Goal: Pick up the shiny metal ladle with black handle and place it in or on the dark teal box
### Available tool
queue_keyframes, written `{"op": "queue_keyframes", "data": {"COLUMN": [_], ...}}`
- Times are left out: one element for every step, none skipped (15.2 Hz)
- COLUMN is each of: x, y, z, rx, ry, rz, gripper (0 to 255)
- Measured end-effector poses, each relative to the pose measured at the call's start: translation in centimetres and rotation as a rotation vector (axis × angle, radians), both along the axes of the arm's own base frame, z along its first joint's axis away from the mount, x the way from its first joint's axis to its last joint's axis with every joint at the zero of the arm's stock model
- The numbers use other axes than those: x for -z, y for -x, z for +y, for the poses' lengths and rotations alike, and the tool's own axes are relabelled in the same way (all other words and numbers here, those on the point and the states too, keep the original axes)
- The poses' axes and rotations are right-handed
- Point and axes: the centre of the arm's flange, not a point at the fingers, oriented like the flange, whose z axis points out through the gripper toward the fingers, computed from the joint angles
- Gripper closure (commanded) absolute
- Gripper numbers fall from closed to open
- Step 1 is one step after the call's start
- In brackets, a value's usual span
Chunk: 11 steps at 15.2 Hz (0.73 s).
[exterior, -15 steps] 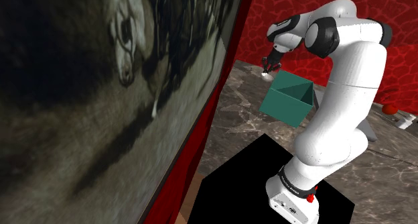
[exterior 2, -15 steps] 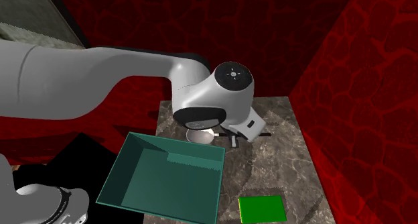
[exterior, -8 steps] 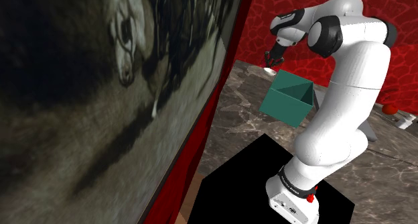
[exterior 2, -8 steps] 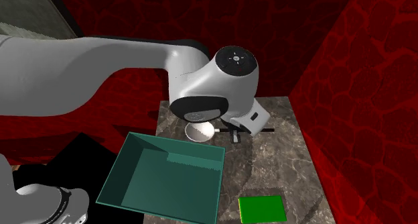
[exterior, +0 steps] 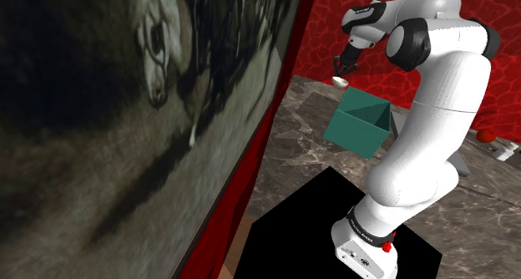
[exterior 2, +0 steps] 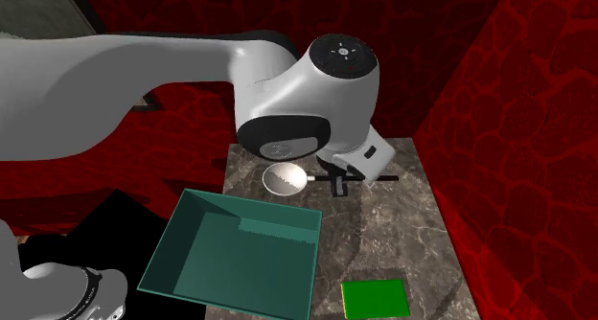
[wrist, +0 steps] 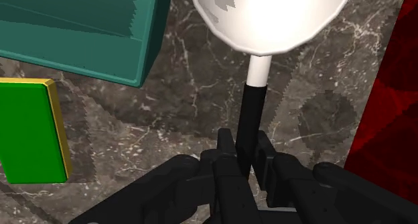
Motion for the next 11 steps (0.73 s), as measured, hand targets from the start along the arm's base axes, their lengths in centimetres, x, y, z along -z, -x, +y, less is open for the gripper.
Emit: {"op": "queue_keyframes", "data": {"x": [-0.5, -1.0, -1.5, -2.0, -2.6, -3.2, -3.7, -4.2, -4.8, -5.4, -5.9], "y": [-0.1, -0.2, -0.3, -0.3, -0.2, -0.1, -0.1, -0.1, -0.1, -0.2, -0.1], "z": [0.0, 0.1, 0.1, 0.0, 0.1, 0.1, 0.1, 0.1, 0.1, 0.1, 0.2], "rx": [0.000, 0.000, 0.000, 0.000, 0.000, 0.000, 0.000, 0.000, 0.000, 0.000, 0.000], "ry": [0.000, 0.000, 0.000, 0.000, 0.000, 0.000, 0.000, 0.000, 0.000, 0.000, 0.000], "rz": [0.000, 0.000, 0.000, 0.000, 0.000, 0.000, 0.000, 0.000, 0.000, 0.000, 0.000], "gripper": [255, 255, 255, 255, 255, 255, 255, 255, 255, 255, 255]}}
